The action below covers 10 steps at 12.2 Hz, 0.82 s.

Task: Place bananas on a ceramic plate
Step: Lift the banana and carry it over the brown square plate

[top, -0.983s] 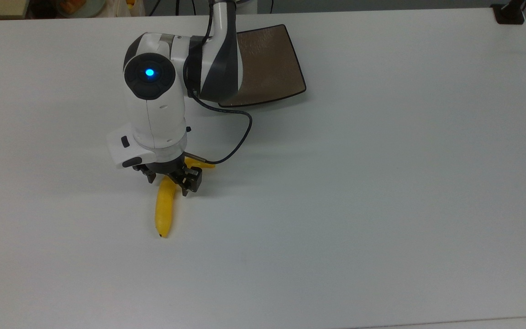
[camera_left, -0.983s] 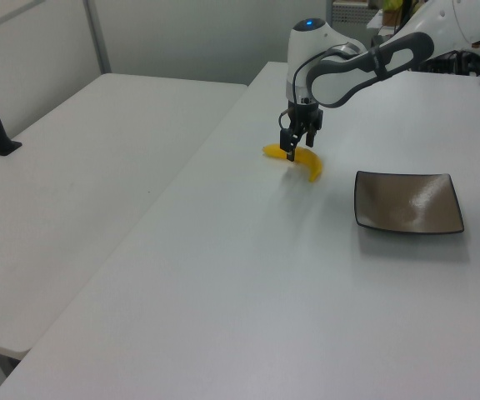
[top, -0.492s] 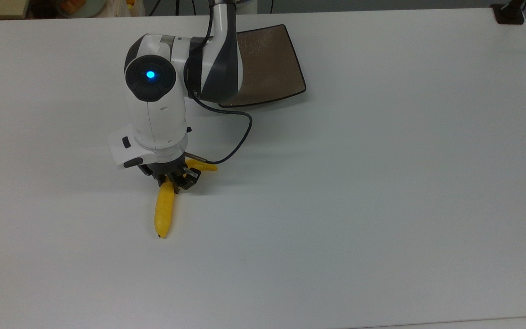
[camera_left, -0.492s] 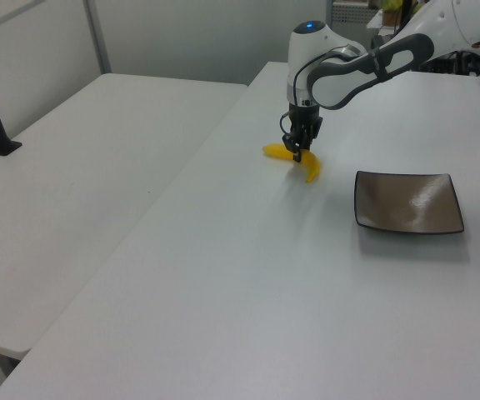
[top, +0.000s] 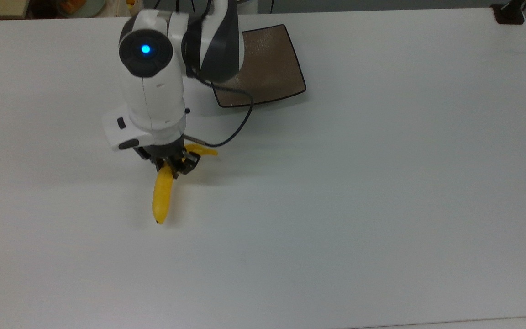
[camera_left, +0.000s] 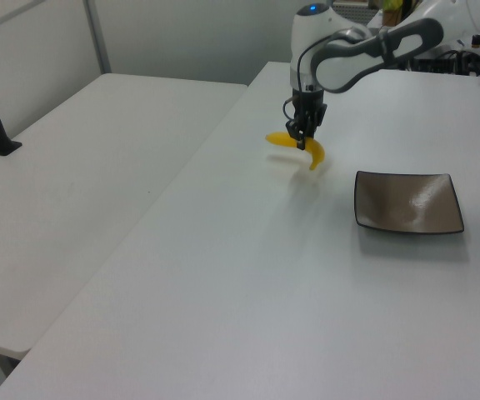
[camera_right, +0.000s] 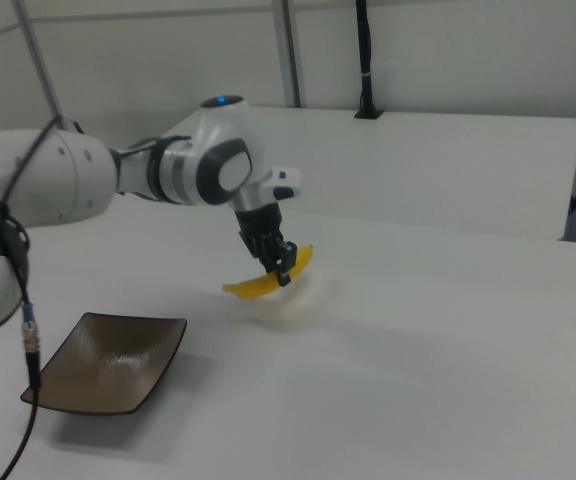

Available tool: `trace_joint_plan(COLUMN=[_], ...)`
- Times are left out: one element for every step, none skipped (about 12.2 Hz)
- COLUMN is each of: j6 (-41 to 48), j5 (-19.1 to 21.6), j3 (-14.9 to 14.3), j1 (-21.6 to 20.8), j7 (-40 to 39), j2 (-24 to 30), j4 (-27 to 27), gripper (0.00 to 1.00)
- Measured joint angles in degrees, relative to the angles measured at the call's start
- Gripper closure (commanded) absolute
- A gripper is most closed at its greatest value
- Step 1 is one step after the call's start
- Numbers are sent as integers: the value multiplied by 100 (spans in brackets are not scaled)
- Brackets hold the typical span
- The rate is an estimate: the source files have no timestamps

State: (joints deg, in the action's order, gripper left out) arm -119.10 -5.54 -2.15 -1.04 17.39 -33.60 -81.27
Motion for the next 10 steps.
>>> trace_joint_plan(j6=[316, 749, 1262, 1823, 2350, 2779, 2952, 3004, 3008, 3009], j5=[0, 1, 1, 3, 53, 94, 117, 126, 145, 160], j3=[37, 85, 111, 150, 199, 264, 355, 509, 611, 690], j1=[-9, -36, -104, -167, -201, -227, -231, -235, -239, -245], j7=[0, 0, 0, -7, -10, -21, -30, -30, -30, -30], j2=[254, 526, 785, 1031, 1228, 1417, 1590, 1860, 2060, 2194], j4=[-107, -205, -268, -320, -381, -509, -723, -1157, -1490, -1732], gripper=[100, 100, 100, 100, 100, 100, 100, 100, 100, 100])
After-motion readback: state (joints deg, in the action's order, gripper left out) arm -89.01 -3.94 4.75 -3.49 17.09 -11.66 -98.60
